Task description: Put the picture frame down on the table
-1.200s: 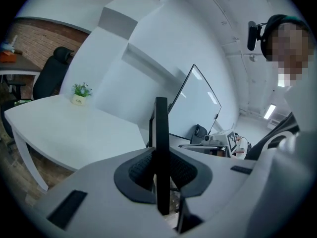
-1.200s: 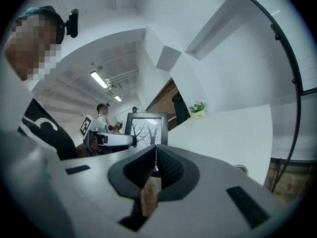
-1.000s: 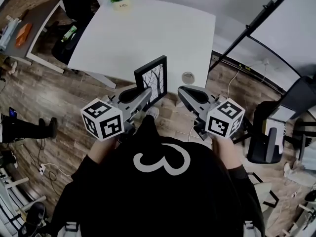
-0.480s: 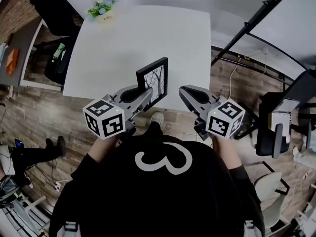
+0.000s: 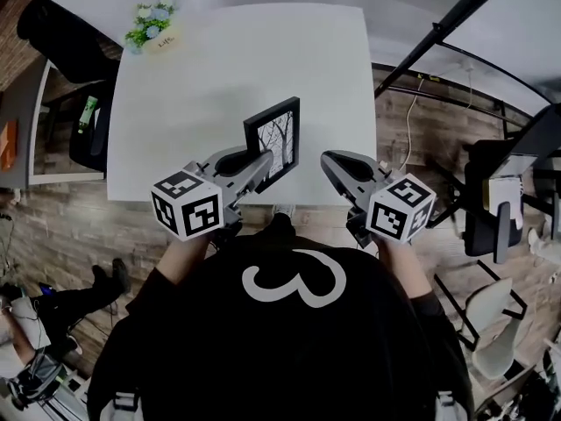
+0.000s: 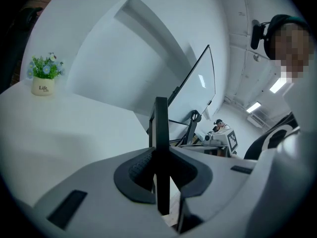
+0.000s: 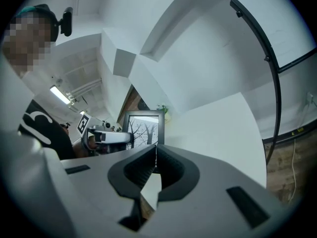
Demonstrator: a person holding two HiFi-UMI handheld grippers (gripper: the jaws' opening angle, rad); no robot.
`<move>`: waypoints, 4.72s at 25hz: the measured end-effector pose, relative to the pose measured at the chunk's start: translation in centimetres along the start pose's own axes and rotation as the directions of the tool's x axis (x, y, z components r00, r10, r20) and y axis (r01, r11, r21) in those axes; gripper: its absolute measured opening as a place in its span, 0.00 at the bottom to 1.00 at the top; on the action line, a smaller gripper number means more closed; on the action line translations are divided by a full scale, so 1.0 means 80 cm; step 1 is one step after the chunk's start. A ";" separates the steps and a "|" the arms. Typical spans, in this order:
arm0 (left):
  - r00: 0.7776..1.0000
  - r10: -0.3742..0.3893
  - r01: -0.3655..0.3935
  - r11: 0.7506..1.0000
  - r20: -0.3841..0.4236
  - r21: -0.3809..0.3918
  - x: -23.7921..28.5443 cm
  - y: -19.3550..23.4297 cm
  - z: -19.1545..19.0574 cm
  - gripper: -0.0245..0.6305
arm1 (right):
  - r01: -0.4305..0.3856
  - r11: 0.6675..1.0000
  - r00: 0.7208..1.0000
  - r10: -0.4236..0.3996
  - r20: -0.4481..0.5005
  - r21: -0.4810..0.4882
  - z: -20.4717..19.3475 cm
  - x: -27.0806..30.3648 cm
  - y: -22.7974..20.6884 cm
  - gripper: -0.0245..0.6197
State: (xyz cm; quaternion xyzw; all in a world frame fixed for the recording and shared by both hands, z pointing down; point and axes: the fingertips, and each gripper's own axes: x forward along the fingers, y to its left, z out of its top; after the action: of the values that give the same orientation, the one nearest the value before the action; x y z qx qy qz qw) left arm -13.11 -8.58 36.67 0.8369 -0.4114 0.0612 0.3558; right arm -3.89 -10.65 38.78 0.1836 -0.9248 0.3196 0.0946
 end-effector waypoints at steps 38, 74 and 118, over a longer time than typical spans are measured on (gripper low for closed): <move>0.953 -0.156 0.126 0.983 -0.258 -0.132 0.092 0.093 -0.040 0.14 | 0.203 0.955 0.971 -0.225 0.080 0.217 -0.020 0.005 -0.077 0.07; 0.952 -0.105 0.036 0.971 -0.289 -0.235 0.132 0.157 -0.046 0.16 | 0.230 0.938 0.965 -0.255 0.067 0.260 -0.020 0.013 -0.103 0.07; 0.955 0.199 -0.227 0.967 -0.220 -0.112 0.082 0.194 -0.044 0.41 | 0.101 0.978 0.993 -0.109 0.034 0.183 -0.018 0.025 -0.059 0.07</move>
State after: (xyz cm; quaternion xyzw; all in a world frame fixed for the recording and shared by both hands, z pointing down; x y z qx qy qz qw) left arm -19.47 -16.88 50.31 0.7504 -0.4633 0.1578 0.4442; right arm -3.76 -13.73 43.14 0.2471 -0.8828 0.3925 0.0740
